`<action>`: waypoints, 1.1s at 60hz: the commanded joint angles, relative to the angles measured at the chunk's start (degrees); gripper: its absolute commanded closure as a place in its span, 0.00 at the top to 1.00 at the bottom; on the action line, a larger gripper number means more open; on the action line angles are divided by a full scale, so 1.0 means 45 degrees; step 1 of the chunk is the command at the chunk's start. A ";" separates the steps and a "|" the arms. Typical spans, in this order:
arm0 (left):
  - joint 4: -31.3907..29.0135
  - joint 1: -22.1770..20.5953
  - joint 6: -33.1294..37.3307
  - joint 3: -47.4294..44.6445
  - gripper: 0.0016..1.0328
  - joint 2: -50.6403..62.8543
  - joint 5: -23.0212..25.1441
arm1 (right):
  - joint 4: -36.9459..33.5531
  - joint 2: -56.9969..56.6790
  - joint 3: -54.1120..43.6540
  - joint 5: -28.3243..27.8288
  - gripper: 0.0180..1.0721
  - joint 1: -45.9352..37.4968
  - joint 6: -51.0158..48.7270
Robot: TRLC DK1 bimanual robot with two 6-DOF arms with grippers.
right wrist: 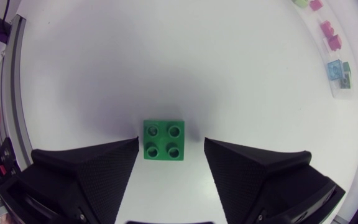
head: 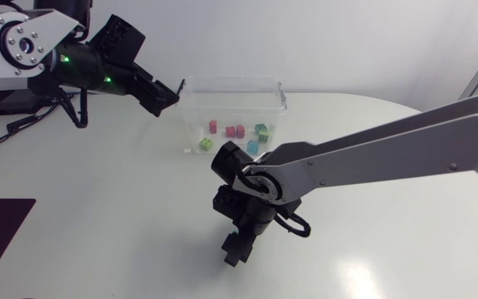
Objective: Place the duplo bricks in the container
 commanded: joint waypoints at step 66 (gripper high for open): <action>-0.0775 0.1734 0.0180 -0.4691 0.96 -0.5752 -0.0023 | -0.0385 -0.3626 0.2508 0.0876 0.31 -0.3672 0.0650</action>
